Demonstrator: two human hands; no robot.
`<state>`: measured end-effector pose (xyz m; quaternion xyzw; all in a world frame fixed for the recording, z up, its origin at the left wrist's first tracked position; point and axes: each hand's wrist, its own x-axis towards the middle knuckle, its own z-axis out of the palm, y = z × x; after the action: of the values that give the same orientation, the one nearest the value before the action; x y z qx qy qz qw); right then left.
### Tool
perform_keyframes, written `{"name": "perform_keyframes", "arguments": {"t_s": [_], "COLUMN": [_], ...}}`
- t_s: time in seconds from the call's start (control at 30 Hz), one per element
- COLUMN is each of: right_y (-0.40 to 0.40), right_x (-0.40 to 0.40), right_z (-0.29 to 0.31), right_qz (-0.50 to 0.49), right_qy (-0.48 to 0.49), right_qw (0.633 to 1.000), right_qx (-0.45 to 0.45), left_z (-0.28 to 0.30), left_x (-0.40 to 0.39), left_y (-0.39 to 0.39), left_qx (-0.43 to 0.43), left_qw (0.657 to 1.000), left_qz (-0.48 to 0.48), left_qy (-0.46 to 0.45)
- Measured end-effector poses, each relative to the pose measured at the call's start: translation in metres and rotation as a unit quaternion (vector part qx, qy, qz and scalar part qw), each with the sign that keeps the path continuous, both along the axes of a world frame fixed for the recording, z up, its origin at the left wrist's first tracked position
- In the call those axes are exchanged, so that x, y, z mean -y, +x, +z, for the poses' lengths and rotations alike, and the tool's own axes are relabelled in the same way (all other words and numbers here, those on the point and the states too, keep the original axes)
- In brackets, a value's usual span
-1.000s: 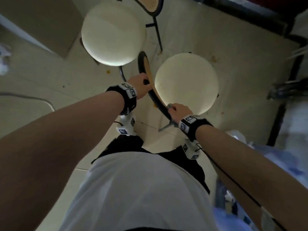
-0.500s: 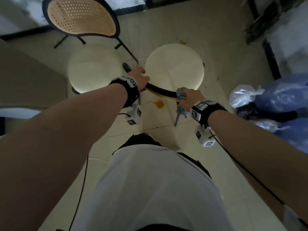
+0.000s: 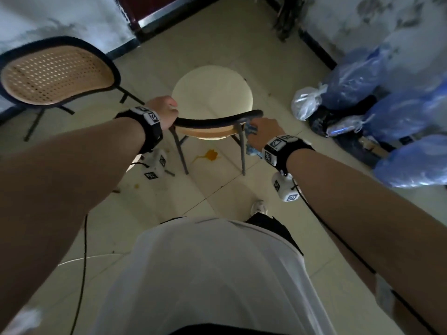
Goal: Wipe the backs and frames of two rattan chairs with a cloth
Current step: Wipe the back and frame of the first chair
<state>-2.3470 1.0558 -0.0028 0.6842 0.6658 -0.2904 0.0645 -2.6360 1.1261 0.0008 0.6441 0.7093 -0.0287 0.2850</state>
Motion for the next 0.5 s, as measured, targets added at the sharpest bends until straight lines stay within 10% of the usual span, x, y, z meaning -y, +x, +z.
{"name": "perform_keyframes", "arguments": {"t_s": [0.5], "right_y": [-0.195], "right_x": [-0.020], "right_z": [-0.012], "right_qz": [-0.152], "right_qy": [0.169], "right_qw": [0.970], "right_qx": [-0.084], "left_z": [-0.029], "left_x": [0.001], "left_y": [-0.130], "left_qx": [-0.002], "left_qw": [0.993], "left_qz": [-0.114], "left_qy": [-0.014]}}
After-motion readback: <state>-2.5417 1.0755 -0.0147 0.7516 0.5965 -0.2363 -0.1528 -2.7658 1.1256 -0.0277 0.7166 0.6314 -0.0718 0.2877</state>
